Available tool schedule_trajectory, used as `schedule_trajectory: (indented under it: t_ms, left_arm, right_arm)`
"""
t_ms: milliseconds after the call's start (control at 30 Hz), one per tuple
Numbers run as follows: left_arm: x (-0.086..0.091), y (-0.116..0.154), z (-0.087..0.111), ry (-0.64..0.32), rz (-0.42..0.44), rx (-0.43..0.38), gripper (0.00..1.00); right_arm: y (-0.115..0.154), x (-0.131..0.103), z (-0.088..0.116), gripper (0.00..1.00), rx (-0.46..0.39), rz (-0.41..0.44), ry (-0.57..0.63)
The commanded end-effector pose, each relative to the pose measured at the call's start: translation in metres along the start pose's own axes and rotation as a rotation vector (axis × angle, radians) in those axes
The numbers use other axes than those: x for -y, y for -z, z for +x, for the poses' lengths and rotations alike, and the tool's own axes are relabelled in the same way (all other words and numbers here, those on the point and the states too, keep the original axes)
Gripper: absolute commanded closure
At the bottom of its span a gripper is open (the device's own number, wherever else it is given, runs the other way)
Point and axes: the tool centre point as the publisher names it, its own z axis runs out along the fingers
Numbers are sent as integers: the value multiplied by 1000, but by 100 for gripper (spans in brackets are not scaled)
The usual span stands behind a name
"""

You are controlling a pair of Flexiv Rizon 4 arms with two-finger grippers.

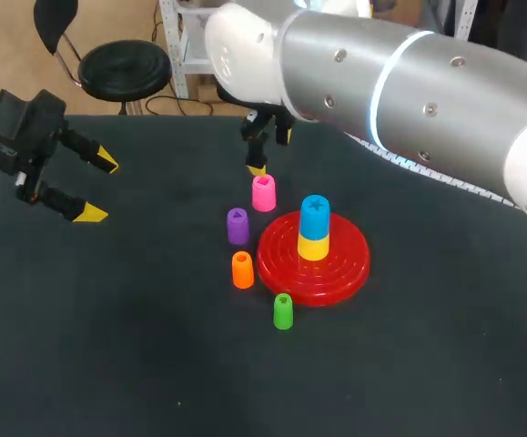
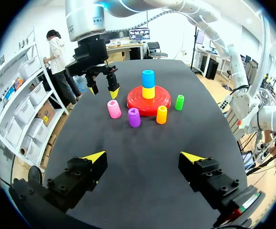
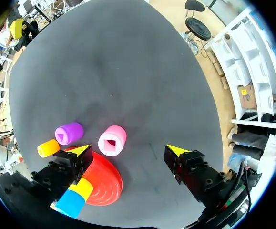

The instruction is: Pick up and stack the cylinders on the red base in this order: pink,purple,orange,green

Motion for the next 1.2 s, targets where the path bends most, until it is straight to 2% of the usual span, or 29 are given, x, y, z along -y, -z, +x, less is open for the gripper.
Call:
schedule_trajectory:
  t_ms: [33,900,1200]
  left_arm:
    - [1,0,1,-1,-2,0,0]
    - [1,0,1,-1,-2,0,0]
    - [1,0,1,-1,-2,0,0]
  right_arm:
    - [-5,-5,5,0,24,0,1]
    - [-23,-12,1,0,-4,-36,34]
    - [-33,-17,-3,0,-60,-27,54]
